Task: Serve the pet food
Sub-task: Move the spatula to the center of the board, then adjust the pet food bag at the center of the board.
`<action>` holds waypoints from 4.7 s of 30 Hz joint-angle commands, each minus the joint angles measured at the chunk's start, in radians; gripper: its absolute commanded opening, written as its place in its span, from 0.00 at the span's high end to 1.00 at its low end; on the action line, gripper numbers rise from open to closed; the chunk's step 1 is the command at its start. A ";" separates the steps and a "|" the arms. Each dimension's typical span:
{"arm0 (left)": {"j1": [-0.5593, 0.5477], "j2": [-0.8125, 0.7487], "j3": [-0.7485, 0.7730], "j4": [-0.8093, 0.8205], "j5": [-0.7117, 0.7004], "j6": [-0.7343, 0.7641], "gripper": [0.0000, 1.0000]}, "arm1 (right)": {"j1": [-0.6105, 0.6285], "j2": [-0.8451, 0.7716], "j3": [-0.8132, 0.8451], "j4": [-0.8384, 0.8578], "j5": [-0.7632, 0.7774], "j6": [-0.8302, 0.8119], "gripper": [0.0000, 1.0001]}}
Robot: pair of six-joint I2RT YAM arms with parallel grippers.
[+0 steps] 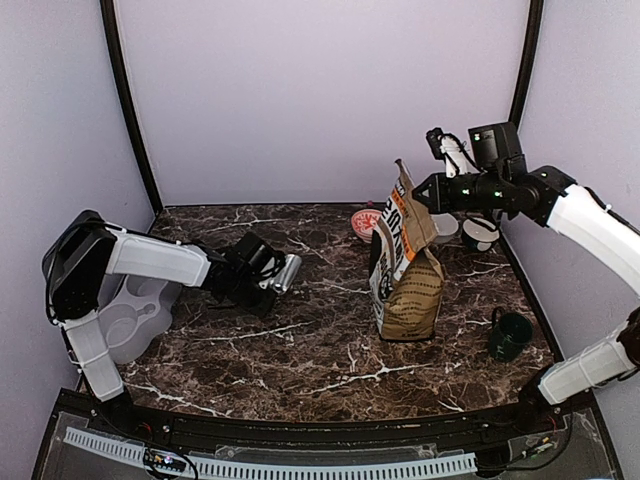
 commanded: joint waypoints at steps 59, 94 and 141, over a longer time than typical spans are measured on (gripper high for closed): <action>0.173 -0.234 -0.131 -0.031 -0.004 -0.201 0.28 | 0.246 0.169 0.265 0.244 -0.109 -0.080 1.00; 0.094 -0.430 -0.102 0.008 0.053 -0.113 0.27 | 0.274 0.050 -0.003 0.291 0.081 -0.001 0.28; -0.074 0.052 0.173 0.150 0.214 -0.160 0.48 | 0.143 0.154 -0.566 0.363 -0.002 0.201 0.87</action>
